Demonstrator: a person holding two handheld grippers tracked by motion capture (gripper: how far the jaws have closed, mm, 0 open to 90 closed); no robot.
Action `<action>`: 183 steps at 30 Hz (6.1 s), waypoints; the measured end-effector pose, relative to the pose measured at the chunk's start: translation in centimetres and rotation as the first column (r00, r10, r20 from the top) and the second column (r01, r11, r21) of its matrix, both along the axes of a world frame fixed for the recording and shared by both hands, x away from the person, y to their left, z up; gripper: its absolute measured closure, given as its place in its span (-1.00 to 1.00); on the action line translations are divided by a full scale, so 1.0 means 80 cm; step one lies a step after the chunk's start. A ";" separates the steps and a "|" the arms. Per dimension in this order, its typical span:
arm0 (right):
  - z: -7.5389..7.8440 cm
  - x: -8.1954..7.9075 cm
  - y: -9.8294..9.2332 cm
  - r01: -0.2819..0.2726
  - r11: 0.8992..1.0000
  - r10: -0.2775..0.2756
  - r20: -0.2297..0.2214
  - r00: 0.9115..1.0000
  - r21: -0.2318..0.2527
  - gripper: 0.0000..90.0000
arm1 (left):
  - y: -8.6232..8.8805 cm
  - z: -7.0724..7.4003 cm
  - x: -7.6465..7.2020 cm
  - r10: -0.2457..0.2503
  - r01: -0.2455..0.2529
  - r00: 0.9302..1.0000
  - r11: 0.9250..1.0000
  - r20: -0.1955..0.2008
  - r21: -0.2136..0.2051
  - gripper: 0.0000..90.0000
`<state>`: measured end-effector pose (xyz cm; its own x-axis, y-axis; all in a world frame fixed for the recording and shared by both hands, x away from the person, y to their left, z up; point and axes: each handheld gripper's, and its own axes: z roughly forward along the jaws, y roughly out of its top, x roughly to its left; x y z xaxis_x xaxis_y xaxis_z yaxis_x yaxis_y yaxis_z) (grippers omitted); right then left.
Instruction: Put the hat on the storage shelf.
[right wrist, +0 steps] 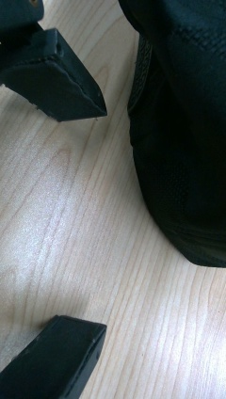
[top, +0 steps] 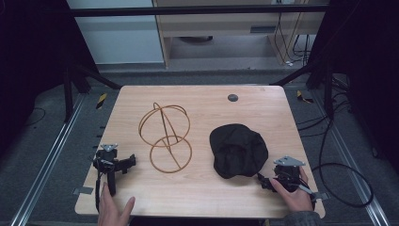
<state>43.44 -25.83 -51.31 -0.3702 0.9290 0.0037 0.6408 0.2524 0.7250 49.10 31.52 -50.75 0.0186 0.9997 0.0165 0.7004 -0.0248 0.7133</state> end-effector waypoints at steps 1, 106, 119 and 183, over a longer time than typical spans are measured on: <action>0.000 0.000 0.000 0.002 1.000 -0.002 0.000 1.000 0.000 -0.98 | 0.000 0.000 0.000 0.005 -0.005 1.000 1.000 0.000 -0.003 -1.00; 0.310 0.052 0.120 -0.038 0.990 0.036 0.017 0.999 0.133 0.91 | 0.000 0.000 0.009 -0.223 0.223 0.975 0.975 -0.001 0.000 -1.00; 0.346 0.066 0.131 -0.032 0.984 0.021 0.067 0.998 0.175 0.91 | 0.000 0.000 0.009 -0.222 0.222 0.975 0.975 -0.003 0.000 -1.00; 0.388 0.083 0.244 -0.227 0.934 0.189 0.159 0.969 0.274 0.91 | -0.004 0.000 0.011 -0.237 0.237 0.971 0.971 0.001 -0.001 -1.00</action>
<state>50.12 -6.31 -20.30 -0.5702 0.7970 0.1990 0.4930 0.1382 0.8590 49.95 31.23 -50.77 0.2551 0.9668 0.0157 0.6742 -0.1895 0.7138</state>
